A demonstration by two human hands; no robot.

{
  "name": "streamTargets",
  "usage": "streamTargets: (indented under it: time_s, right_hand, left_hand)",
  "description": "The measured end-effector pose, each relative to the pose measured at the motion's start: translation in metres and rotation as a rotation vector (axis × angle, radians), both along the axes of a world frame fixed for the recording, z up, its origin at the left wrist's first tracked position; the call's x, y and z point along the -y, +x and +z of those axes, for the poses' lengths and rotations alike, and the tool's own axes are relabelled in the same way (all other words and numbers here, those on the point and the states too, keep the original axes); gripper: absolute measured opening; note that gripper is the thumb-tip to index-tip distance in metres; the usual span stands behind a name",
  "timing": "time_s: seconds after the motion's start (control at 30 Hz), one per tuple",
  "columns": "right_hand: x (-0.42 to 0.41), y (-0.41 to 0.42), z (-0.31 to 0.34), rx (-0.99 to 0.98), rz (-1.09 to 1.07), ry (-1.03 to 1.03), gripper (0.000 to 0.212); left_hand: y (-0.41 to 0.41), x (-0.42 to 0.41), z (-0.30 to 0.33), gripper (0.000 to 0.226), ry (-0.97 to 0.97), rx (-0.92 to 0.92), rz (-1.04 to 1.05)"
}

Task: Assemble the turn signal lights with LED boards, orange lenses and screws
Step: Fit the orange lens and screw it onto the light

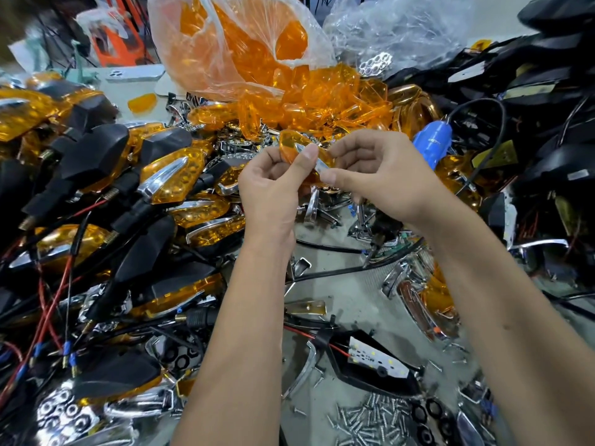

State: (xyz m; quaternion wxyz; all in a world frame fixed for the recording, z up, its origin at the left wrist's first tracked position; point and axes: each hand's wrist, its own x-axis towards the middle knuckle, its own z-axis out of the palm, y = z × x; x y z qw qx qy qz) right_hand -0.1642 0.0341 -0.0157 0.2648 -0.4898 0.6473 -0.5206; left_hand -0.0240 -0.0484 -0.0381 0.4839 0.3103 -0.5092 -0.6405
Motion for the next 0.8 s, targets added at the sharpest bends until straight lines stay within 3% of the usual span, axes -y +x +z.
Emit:
streamTargets:
  time_s: [0.23, 0.57, 0.8]
  right_hand:
    - [-0.005, -0.003, 0.004, 0.065, 0.011, -0.018, 0.029]
    - [-0.012, -0.001, 0.018, -0.227, 0.052, 0.071, 0.02]
    - [-0.011, 0.001, 0.016, -0.297, 0.038, 0.104, 0.022]
  left_hand:
    - [0.001, 0.001, 0.001, 0.01, -0.03, -0.047, -0.152]
    - [0.004, 0.003, -0.002, 0.009, -0.089, 0.039, -0.211]
    - [0.004, 0.002, -0.002, 0.013, -0.138, 0.055, -0.204]
